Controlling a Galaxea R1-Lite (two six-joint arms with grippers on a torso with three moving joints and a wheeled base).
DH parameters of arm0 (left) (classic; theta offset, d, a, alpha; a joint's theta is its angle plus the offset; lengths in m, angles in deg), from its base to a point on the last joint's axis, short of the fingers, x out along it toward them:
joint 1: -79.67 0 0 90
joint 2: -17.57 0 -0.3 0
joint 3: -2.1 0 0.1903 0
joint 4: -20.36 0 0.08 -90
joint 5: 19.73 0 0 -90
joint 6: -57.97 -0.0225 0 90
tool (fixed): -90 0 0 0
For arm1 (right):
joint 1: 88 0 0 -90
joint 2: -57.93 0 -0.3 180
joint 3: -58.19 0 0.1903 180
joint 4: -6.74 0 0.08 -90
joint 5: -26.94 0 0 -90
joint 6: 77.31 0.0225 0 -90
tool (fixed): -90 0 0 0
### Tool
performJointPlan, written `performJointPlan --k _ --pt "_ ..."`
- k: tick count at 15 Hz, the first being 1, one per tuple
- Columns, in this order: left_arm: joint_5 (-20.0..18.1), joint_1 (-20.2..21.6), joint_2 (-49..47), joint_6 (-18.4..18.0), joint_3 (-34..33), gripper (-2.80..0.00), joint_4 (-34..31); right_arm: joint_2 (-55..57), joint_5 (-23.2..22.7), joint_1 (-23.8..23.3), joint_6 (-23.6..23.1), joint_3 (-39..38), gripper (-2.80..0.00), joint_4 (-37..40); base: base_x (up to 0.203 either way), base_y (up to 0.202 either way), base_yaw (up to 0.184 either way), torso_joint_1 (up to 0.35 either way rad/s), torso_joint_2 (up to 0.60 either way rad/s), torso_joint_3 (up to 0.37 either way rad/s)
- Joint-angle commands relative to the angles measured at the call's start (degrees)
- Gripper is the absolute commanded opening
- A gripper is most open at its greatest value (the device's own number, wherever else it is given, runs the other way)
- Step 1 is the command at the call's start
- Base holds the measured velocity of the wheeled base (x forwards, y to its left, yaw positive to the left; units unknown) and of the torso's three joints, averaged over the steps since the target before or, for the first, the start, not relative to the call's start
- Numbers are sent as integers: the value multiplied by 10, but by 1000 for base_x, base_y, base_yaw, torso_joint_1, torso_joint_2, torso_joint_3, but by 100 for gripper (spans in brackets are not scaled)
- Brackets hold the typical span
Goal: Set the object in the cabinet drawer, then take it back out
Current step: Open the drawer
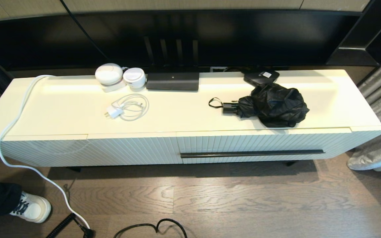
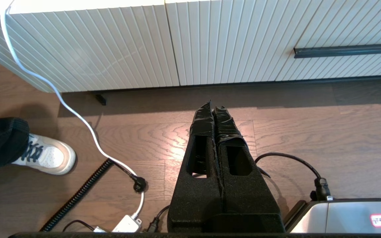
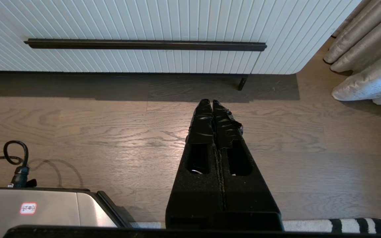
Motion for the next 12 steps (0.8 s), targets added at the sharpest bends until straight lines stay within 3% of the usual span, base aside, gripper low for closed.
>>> performJointPlan --k 1,12 --pt "0 0 -1 0 -1 -280 0 0 0 0 -1 0 -280 0 0 0 0 0 0 0" --pt "0 0 -1 0 -1 -280 0 -1 4 0 1 3 -280 5 0 0 0 0 0 0"
